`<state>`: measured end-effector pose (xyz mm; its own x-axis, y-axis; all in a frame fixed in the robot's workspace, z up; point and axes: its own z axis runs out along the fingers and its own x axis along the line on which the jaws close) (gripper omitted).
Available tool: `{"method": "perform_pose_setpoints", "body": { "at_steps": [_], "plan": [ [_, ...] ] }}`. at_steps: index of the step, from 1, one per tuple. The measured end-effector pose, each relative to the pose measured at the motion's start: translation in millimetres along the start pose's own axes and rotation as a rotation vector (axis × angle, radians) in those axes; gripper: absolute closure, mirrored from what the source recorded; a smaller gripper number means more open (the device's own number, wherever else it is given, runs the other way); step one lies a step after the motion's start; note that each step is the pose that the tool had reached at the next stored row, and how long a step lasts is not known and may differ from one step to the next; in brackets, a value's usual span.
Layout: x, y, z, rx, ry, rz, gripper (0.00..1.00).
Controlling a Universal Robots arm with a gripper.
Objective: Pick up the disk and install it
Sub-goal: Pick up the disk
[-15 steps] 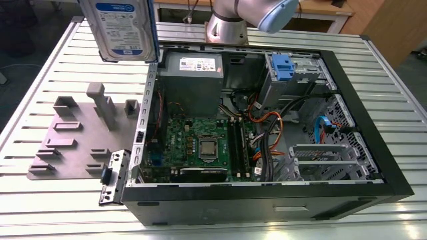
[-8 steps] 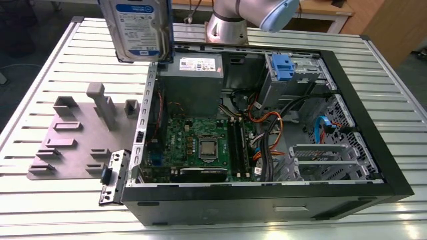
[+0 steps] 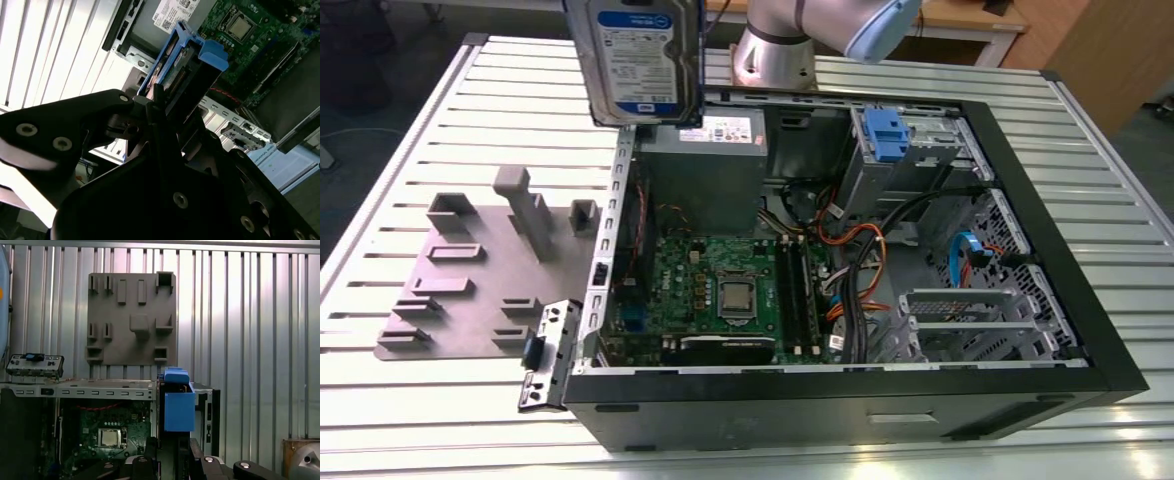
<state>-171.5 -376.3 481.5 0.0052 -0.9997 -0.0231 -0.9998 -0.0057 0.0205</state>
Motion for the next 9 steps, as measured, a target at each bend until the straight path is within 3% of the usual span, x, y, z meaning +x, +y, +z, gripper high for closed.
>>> {"method": "perform_pose_setpoints", "body": {
  "at_steps": [9],
  "plan": [
    [0.2,-37.3,-0.7,0.0000,0.0001,0.000,0.65]
  ]
}}
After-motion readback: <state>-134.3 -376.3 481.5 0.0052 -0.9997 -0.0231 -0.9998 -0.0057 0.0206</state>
